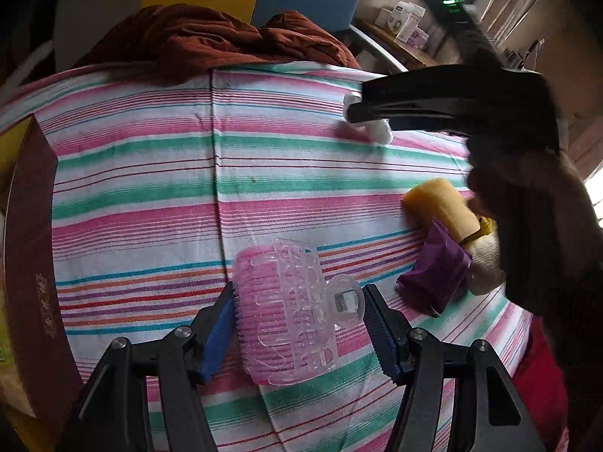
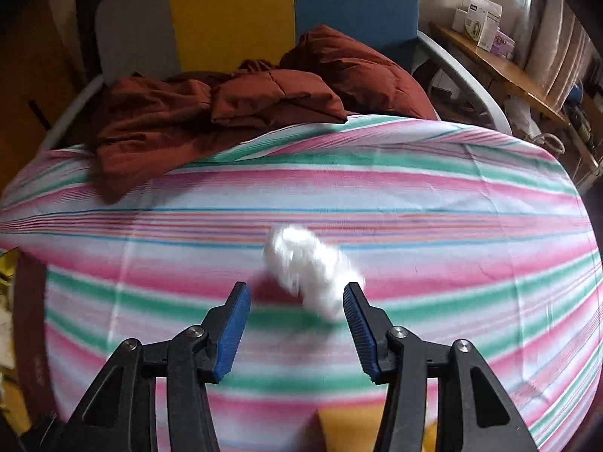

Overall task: Organize objects
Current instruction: 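Grasp the pink hair roller with the left gripper while the right gripper grasps the plastic-wrapped item, then carry the pink roller and plastic-wrapped item into the gold tray and release both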

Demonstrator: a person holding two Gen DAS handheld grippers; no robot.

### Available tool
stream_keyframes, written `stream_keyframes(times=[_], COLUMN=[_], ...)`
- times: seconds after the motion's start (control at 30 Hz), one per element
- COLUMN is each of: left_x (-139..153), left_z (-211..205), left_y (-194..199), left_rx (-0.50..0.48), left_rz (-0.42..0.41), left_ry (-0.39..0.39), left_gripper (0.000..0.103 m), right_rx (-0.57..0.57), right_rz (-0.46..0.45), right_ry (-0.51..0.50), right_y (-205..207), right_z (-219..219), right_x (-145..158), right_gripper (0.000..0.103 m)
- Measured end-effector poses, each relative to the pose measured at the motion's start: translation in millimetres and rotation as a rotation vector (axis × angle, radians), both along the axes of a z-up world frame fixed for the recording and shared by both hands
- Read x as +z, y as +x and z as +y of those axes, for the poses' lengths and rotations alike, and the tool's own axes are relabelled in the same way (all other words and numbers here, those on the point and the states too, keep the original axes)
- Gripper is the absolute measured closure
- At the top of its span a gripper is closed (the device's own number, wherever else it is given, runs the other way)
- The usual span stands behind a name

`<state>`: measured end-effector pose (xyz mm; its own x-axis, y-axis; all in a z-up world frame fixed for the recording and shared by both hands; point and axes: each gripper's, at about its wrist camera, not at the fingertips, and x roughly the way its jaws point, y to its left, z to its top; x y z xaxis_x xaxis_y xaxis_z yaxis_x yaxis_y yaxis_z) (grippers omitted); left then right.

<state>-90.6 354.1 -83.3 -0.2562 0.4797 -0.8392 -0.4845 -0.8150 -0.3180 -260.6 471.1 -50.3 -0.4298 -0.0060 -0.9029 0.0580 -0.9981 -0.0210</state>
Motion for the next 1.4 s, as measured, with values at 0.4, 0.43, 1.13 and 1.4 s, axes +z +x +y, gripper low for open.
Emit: stream_keyframes(times=[0.4,0.43,1.13,1.4], left_x=[1,3,95,88], left_z=[0,-1,-116,-172], left_y=[7,8,74,79], left_rx=[-0.008,-0.005,0.115,0.192], left_rz=[0.038,0.041,0.402,0.401], left_ry=[0.004,0.004,-0.023,-0.051], left_gripper=[0.038,0.038,0.038,0.038], right_rx=[-0.030,-0.032,0.198,0.199], right_rz=[0.058,0.064,0.120,0.110], right_ry=[-0.127,-0.145,-0.244,-0.310], right_y=[71,81,178,191], right_z=[20,19,-69,-87], right_x=[32,35,37,43], right_gripper=[0.077,0.077,0.077,0.077])
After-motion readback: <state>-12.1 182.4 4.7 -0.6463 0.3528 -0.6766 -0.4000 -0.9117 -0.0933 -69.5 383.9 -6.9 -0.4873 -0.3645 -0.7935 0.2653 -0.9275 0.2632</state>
